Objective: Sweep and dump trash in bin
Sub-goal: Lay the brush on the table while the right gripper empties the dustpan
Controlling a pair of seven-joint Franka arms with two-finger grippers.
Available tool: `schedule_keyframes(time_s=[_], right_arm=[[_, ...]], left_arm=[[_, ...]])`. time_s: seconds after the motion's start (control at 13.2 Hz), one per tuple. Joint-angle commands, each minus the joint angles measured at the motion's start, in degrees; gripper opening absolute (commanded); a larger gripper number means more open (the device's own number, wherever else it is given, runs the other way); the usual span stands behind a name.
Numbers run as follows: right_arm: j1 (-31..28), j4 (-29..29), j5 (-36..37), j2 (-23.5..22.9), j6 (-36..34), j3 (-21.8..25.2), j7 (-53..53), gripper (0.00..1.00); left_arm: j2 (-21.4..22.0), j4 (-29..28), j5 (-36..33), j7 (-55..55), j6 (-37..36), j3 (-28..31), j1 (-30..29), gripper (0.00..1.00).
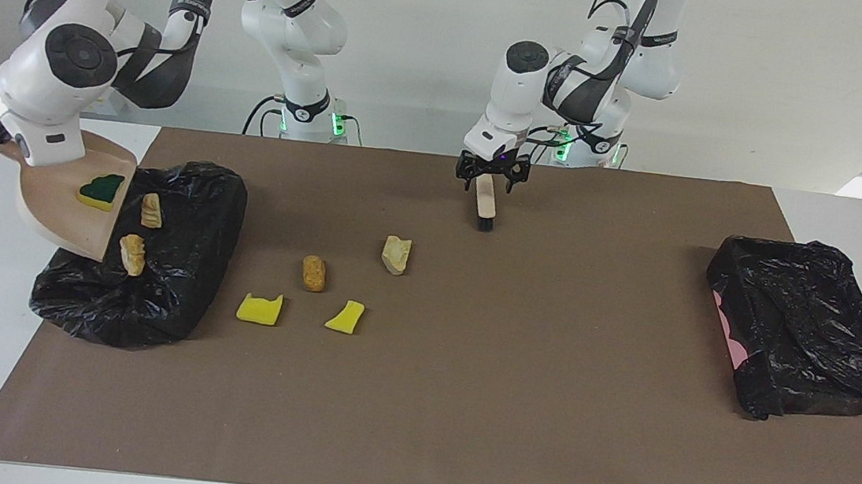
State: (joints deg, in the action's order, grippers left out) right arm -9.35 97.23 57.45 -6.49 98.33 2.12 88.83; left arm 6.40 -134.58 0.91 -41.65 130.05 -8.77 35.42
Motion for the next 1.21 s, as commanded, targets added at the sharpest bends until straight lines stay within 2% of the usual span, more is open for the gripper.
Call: schedule_keyframes(time_s=[0.0,0.23,0.45,0.91,1.13], right_arm=[[-1.0,0.3,3.4,2.3,-0.4,-0.1,-0.8,0.00],[-0.9,0.2,3.4,4.4,0.1,0.0,-0.3,0.00],[-0.6,0.2,0.1,5.3,-0.1,-0.7,-0.8,0.00],[-0.5,0.5,-20.8,5.5,-0.7,-2.6,-0.9,0.00],[1.2,1.6,-30.4,6.0,-0.8,-2.7,-2.5,0.00]], left_arm=[[-4.8,7.2,-5.0,5.8,-0.9,-0.5,-6.4,1.00],[-5.3,12.9,-5.2,16.0,-2.9,-0.4,-14.0,1.00],[-4.8,22.0,-5.2,25.7,-12.0,-0.4,-19.9,1.00],[-4.5,40.6,-4.4,39.0,-31.0,0.2,-28.8,1.00],[-5.0,46.9,-1.8,44.0,-36.3,0.2,-33.5,1.00]])
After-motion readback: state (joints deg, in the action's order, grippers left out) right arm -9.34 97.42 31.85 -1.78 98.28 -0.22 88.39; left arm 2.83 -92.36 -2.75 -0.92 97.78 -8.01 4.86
